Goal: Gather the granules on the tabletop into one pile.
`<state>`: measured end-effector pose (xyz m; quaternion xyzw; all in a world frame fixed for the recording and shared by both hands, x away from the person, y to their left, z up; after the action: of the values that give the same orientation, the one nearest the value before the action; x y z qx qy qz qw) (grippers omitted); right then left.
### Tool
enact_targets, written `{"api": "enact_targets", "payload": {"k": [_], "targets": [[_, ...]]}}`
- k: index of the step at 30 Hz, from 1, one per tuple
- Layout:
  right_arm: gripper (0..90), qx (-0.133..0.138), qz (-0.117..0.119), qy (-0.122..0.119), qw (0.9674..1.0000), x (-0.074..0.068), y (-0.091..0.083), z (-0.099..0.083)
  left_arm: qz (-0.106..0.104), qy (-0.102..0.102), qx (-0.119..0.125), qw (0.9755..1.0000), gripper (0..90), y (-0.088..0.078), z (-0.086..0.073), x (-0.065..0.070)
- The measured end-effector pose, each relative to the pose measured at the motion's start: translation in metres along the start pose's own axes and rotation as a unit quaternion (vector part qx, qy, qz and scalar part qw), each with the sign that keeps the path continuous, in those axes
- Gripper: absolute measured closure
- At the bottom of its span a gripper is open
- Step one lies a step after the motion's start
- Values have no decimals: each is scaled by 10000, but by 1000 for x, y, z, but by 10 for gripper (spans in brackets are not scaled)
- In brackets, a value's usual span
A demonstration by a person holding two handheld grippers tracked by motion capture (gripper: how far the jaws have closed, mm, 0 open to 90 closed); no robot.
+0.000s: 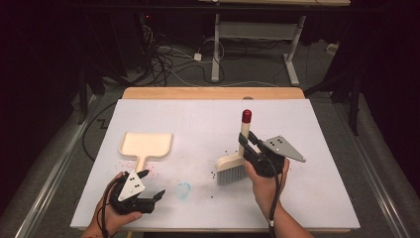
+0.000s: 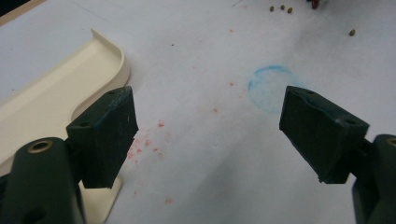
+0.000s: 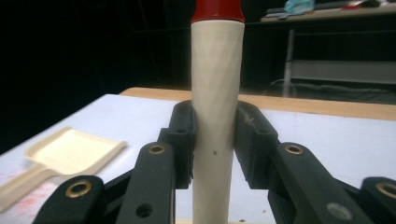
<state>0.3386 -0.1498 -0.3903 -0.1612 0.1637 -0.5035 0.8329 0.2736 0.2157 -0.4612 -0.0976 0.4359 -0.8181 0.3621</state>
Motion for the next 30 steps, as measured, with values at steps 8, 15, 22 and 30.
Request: {"api": "enact_targets", "payload": {"k": [8,15,22,30], "targets": [[702,-29,602,-116,9981,-32,-34,9,25,0,18,10000,185,-1,2,1],[702,-129,585,-279,9978,-65,-46,-4,-21,-4,22,10000,185,-1,1,0],[703,-265,242,-504,9981,-76,-31,-23,2,12,55,10000,185,-3,1,0],[703,130,-105,-669,9976,-70,-11,-16,-25,26,39,10000,185,-2,3,1]]}}
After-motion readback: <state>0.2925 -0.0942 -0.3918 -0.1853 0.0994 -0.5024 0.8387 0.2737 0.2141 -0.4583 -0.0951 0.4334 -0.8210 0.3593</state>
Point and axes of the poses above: each handheld gripper's, and its own axes: y roughly forward along the jaws, z roughly out of its top, x roughly to its right, the point moved 1 cm from there along y, roughly forward along the jaws, and after that the axes turned 14 degrees about -x, right-handed, at the moved point
